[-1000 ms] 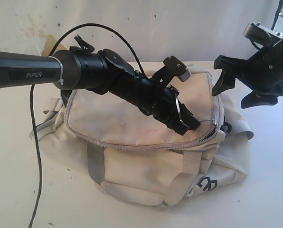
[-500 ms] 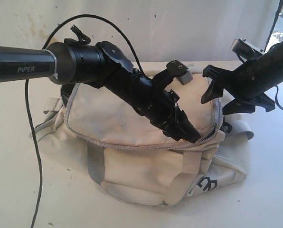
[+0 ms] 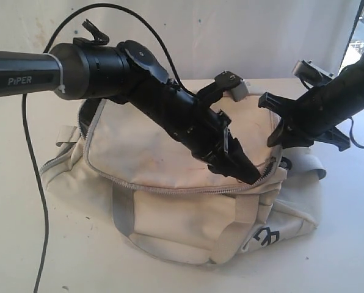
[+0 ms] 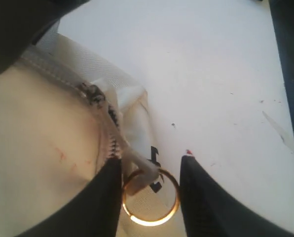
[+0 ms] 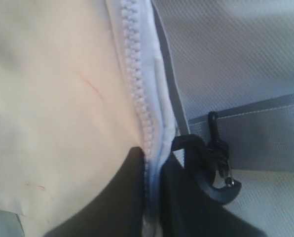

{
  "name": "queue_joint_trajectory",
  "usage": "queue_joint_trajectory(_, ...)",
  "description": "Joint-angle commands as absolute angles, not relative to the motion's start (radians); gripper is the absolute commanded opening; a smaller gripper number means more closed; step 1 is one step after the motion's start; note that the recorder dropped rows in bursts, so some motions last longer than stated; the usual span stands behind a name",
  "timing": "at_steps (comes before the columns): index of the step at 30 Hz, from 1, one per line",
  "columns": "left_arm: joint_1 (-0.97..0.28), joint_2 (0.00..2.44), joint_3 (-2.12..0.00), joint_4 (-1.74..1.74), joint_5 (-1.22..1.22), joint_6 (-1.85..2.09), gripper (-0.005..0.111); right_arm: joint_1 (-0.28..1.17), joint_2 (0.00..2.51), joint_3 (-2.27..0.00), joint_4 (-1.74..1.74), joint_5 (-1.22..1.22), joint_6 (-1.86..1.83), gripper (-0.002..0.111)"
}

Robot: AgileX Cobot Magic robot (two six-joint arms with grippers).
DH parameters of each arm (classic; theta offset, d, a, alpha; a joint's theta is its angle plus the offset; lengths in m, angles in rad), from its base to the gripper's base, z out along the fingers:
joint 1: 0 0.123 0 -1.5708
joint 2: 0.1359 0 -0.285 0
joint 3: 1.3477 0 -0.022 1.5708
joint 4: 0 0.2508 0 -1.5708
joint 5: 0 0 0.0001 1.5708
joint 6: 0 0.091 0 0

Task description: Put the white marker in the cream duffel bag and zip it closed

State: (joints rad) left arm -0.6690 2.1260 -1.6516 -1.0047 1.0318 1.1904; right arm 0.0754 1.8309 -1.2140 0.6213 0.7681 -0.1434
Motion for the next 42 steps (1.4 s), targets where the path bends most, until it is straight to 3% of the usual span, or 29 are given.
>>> queue_joint_trajectory(1, -0.673, 2.112, -1.654, -0.965, 1.081, 1.129, 0.000, 0.069, 1.829, -1.220, 0.624, 0.746, -0.157, 0.000)
queue_joint_trajectory(15, -0.673, 2.090, -1.654, -0.867, 1.221, 1.020, 0.000, 0.069, 1.824, -1.250, 0.686, 0.649, -0.143, 0.000)
queue_joint_trajectory(30, -0.664, 1.988, -1.654, -0.281, 1.196, 0.653, 0.000, -0.042, 1.824, -1.306, 0.682, 0.852, -0.186, 0.000)
queue_joint_trajectory(42, -0.479, 1.861, -1.652, -0.187, 1.221, 0.527, 0.000, -0.042, 1.824, -1.306, 0.682, 0.893, -0.259, 0.000)
